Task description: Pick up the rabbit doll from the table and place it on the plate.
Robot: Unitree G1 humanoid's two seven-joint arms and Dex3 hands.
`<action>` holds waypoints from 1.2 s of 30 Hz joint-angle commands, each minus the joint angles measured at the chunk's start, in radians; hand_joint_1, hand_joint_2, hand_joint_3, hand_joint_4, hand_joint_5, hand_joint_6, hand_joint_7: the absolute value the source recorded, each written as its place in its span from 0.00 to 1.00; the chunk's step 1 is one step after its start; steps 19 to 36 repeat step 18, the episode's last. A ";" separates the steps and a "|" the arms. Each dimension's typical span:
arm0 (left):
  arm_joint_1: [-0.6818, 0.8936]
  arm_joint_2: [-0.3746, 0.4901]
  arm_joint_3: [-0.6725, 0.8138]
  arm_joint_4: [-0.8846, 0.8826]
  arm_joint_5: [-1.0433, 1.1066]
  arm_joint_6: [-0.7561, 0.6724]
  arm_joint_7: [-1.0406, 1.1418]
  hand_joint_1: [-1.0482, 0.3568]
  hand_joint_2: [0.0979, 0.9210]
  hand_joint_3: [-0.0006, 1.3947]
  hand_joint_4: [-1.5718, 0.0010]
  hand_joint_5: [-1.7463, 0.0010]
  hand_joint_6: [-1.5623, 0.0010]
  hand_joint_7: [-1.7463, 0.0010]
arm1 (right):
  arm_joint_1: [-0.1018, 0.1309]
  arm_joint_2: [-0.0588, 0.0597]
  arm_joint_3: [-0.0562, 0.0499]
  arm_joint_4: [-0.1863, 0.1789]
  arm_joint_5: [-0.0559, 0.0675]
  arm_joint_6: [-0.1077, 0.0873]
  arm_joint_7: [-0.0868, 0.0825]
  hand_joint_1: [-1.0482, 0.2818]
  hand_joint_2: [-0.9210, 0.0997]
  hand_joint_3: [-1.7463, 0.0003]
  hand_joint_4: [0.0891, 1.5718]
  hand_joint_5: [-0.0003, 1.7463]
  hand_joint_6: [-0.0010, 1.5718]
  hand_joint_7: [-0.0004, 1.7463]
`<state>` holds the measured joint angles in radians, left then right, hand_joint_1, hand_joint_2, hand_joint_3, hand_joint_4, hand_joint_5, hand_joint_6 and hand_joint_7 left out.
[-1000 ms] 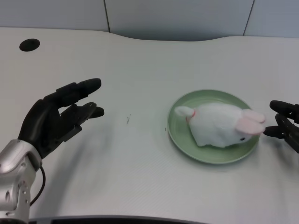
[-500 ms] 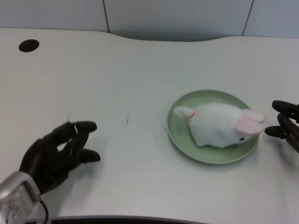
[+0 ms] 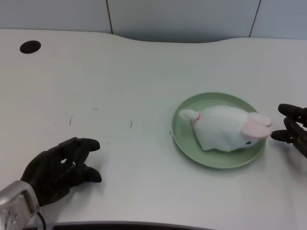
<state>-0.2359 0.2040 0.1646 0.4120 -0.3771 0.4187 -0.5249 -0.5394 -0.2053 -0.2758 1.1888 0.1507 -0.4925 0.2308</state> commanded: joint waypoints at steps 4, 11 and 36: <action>-0.027 -0.012 -0.044 0.092 0.088 -0.188 0.009 0.42 1.00 0.34 0.65 0.00 0.72 0.11 | -0.024 -0.042 -0.015 0.024 0.007 0.026 0.009 0.47 0.00 0.85 0.52 0.42 0.65 0.01; -0.045 -0.017 -0.050 0.132 0.115 -0.240 0.012 0.42 1.00 0.34 0.65 0.00 0.73 0.09 | -0.032 -0.044 -0.014 0.029 0.006 0.035 -0.003 0.48 0.00 0.85 0.52 0.42 0.66 0.01; -0.053 -0.016 -0.040 0.158 0.109 -0.246 -0.009 0.43 1.00 0.36 0.67 0.00 0.77 0.05 | -0.029 -0.044 -0.016 0.038 0.005 0.026 0.001 0.48 0.00 0.86 0.51 0.42 0.65 0.00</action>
